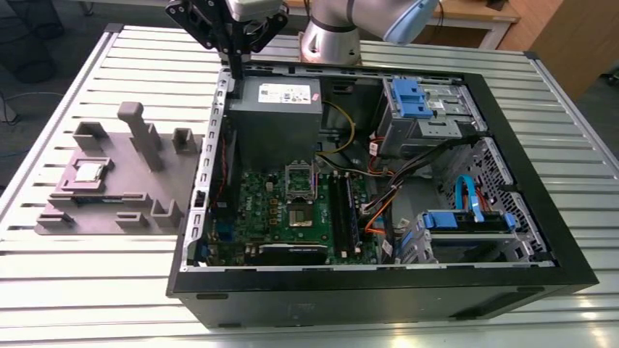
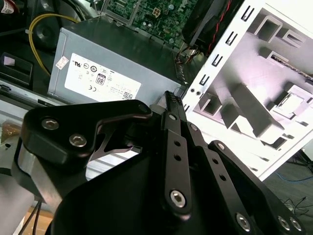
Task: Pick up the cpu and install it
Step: 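Reach for the cpu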
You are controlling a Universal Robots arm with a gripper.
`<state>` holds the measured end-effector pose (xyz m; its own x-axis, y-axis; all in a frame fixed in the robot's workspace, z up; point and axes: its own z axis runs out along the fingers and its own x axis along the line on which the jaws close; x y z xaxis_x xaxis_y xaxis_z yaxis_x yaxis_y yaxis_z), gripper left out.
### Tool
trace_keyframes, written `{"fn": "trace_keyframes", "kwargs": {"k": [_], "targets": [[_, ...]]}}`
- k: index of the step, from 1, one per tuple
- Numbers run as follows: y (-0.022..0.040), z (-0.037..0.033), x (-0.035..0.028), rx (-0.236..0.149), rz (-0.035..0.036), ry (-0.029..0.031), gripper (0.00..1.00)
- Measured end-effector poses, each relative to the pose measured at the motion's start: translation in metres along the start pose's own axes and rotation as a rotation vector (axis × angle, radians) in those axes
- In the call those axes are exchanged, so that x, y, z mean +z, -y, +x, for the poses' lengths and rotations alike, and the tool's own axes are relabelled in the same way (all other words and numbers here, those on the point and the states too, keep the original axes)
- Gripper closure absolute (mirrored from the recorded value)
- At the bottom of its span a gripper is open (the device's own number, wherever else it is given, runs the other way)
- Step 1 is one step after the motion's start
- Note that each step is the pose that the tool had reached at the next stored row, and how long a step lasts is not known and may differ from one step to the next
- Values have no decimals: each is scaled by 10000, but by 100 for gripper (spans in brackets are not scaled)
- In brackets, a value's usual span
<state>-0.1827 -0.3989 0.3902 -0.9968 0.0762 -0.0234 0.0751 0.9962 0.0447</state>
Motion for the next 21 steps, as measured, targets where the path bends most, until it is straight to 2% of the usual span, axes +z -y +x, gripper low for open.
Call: {"fn": "trace_keyframes", "kwargs": {"k": [8, 21], "targets": [[3, 46, 2, 0, 0, 0, 90], [7, 84, 4, 0, 0, 0, 90]]}}
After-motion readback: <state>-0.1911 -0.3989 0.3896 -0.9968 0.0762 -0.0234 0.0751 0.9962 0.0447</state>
